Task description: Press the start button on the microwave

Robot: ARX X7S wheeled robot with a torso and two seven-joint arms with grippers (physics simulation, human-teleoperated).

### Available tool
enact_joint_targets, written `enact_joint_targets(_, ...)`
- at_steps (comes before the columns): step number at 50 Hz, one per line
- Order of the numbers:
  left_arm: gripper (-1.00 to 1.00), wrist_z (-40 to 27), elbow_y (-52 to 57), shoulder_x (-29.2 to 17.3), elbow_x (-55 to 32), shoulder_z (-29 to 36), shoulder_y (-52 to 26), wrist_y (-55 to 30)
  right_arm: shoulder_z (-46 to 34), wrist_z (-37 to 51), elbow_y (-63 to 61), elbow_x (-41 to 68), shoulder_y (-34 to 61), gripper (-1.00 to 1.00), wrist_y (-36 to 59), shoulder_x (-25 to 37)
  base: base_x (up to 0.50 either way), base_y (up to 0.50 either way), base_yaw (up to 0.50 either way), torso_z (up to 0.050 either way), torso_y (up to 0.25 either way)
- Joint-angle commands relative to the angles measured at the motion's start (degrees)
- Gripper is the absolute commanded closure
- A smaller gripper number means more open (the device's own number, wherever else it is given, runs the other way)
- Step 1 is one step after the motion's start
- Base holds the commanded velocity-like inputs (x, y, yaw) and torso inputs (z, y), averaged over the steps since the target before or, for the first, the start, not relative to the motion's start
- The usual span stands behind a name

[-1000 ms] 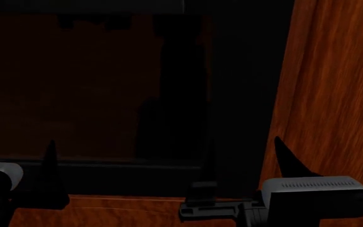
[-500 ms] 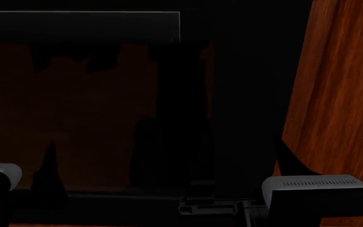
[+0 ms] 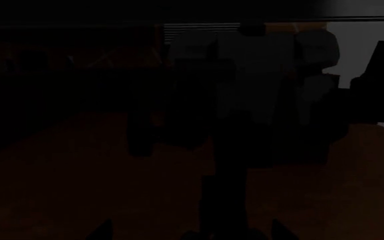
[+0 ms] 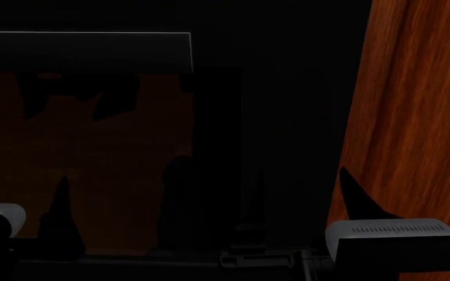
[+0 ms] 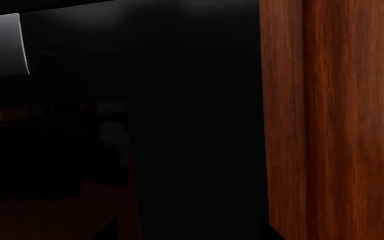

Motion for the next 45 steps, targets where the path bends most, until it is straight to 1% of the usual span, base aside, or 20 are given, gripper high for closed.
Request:
enact_joint_targets(1, -1.0, -0.5, 0.2, -0.3, -0.5, 0.1, 0.0, -0.2, 0.4, 1.9, -4.4, 0.7, -0.7, -1.0, 1.5, 0.7, 0.0, 0.0, 0.0, 0.0, 0.0)
enact_joint_targets(4, -1.0, -0.6, 0.3, -0.3, -0.5, 0.3, -0.1, -0.3, 1.0, 5.4, -10.7, 0.2, 1.1, -1.0, 6.8, 1.4, 0.0, 0.0, 0.0, 0.0, 0.0)
enact_joint_targets(8, -1.0, -0.6, 0.5, -0.4, -0.7, 0.6, -0.2, -0.3, 4.2, 11.0, -21.9, 5.4, 9.8, -1.0, 19.6, 1.3, 0.0, 0.0, 0.0, 0.0, 0.0)
enact_joint_targets(12, -1.0, -0.7, 0.9, -0.7, -0.9, 0.6, -0.2, -0.6, 2.6, 26.5, -22.0, 23.8, 18.6, -1.0, 19.7, 11.2, 0.0, 0.0, 0.0, 0.0, 0.0)
enact_joint_targets(14, -1.0, -0.7, 1.0, -0.8, -1.1, 0.5, -0.2, -0.6, 0.4, 31.4, -22.0, 28.6, 23.3, -1.0, 19.6, 15.4, 0.0, 0.0, 0.0, 0.0, 0.0)
enact_joint_targets(16, -1.0, -0.7, 1.0, -1.0, -1.0, 0.7, -0.2, -0.5, 1.0, 34.3, -21.6, 34.5, 29.7, -1.0, 23.2, 16.4, 0.0, 0.0, 0.0, 0.0, 0.0)
enact_joint_targets(17, -1.0, -0.7, 0.9, -1.0, -1.0, 0.7, -0.2, -0.3, 1.9, 36.3, -20.8, 38.9, 32.5, -1.0, 25.6, 16.4, 0.0, 0.0, 0.0, 0.0, 0.0)
enact_joint_targets(18, -1.0, -0.8, 1.0, -0.9, -1.1, 0.7, -0.1, -0.3, 4.8, 38.0, -19.0, 44.1, 34.4, -1.0, 24.8, 14.9, 0.0, 0.0, 0.0, 0.0, 0.0)
enact_joint_targets(19, -1.0, -0.8, 0.9, -0.9, -1.1, 0.8, 0.0, -0.2, 4.6, 40.7, -17.7, 47.4, 37.9, -1.0, 27.8, 15.9, 0.0, 0.0, 0.0, 0.0, 0.0)
enact_joint_targets(20, -1.0, -0.9, 0.8, -0.9, -1.0, 0.9, 0.0, -0.1, 4.7, 41.3, -17.1, 48.5, 39.1, -1.0, 28.3, 15.9, 0.0, 0.0, 0.0, 0.0, 0.0)
enact_joint_targets(23, -1.0, -0.9, 0.8, -1.1, -1.0, 1.2, -0.2, -0.2, 3.2, 42.6, -12.0, 52.9, 47.7, -1.0, 32.2, 16.7, 0.0, 0.0, 0.0, 0.0, 0.0)
enact_joint_targets(29, -1.0, -0.9, 0.3, -1.1, -1.1, 1.6, -0.2, 0.4, 0.6, 42.7, -5.1, 54.9, 59.1, -1.0, 35.5, 16.4, 0.0, 0.0, 0.0, 0.0, 0.0)
enact_joint_targets(38, -1.0, -0.8, -1.3, -1.2, -1.2, 2.1, -0.3, 1.5, -8.6, 36.7, 4.9, 45.1, 72.8, -1.0, 36.9, 15.7, 0.0, 0.0, 0.0, 0.0, 0.0)
enact_joint_targets(45, -1.0, -0.7, -2.2, -1.4, -1.2, 2.3, -0.1, 2.6, -12.5, 33.7, 11.6, 41.4, 80.2, -1.0, 36.8, 14.8, 0.0, 0.0, 0.0, 0.0, 0.0)
